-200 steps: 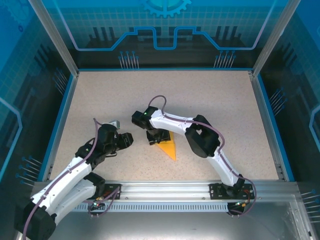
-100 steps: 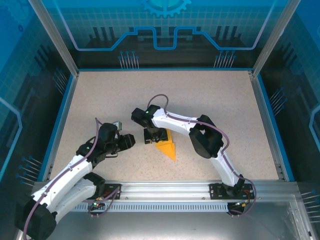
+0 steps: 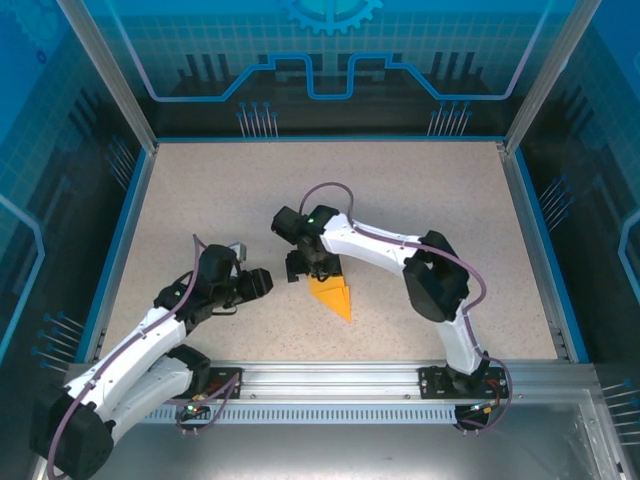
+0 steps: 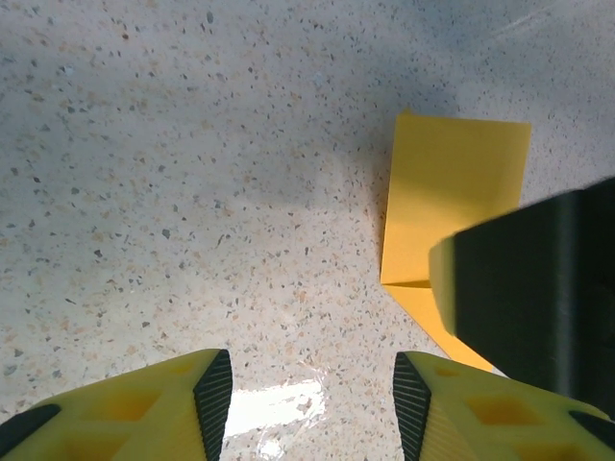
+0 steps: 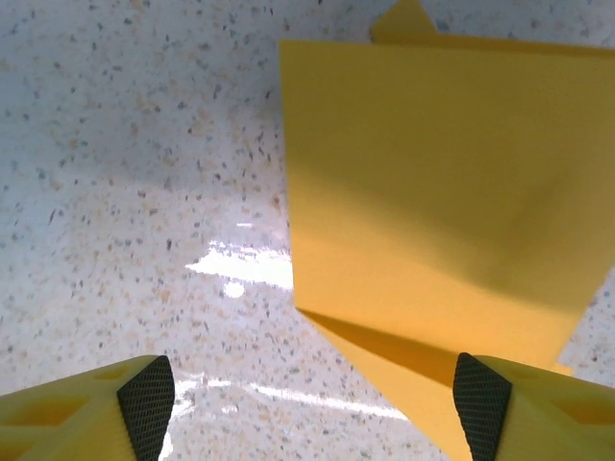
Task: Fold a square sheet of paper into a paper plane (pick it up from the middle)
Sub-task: Turn over the paper at the center of the table, then fold the wing for the fifth time at the center of the table.
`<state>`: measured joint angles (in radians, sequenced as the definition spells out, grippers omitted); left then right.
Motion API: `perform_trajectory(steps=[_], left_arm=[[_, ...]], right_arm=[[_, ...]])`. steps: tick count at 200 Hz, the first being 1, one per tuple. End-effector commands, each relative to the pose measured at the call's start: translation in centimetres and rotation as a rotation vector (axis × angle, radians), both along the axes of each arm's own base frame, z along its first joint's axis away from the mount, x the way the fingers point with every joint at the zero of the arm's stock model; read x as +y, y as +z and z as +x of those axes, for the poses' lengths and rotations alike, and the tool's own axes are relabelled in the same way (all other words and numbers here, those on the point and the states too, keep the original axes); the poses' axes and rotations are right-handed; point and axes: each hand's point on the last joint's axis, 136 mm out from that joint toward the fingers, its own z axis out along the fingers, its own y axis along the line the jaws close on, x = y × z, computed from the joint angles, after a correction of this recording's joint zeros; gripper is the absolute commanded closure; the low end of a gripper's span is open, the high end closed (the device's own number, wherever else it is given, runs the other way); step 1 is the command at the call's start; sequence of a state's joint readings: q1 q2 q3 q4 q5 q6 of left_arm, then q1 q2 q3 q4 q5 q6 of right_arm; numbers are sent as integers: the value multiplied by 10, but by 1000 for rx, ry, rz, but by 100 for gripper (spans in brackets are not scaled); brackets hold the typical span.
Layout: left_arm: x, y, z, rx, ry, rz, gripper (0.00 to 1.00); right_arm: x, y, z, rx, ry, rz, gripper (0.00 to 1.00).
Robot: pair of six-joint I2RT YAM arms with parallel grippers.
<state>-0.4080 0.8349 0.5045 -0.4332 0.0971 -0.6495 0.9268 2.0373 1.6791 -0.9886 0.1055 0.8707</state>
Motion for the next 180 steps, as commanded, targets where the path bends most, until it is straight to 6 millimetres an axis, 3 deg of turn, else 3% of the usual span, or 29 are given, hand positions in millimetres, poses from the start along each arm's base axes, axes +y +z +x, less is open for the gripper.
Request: perform_trajectory(steps=[1,21,34,52,81,129,180], left_arm=[[-9,11,6,-6,-23,-45,48],[-16,9,7,19,-44,-68,48],[-22,7,7,32,-60,-96,48],[-32,2,8,55,-80,-140,48],[-43,-4,11,87,-102,-189,47],[-58,-13,15,138,-121,-259,46],[-63,-19,18,165,-122,-261,45]], right_arm=[[8,21,10,-60,9,160,19],[5,25,12,-62,16,260,23],[-1,24,13,-78,9,300,33],[-4,19,12,-52,4,402,61],[-21,5,3,-21,3,425,78],[-40,-10,-16,5,9,488,81],[-47,9,-22,-47,49,561,79]])
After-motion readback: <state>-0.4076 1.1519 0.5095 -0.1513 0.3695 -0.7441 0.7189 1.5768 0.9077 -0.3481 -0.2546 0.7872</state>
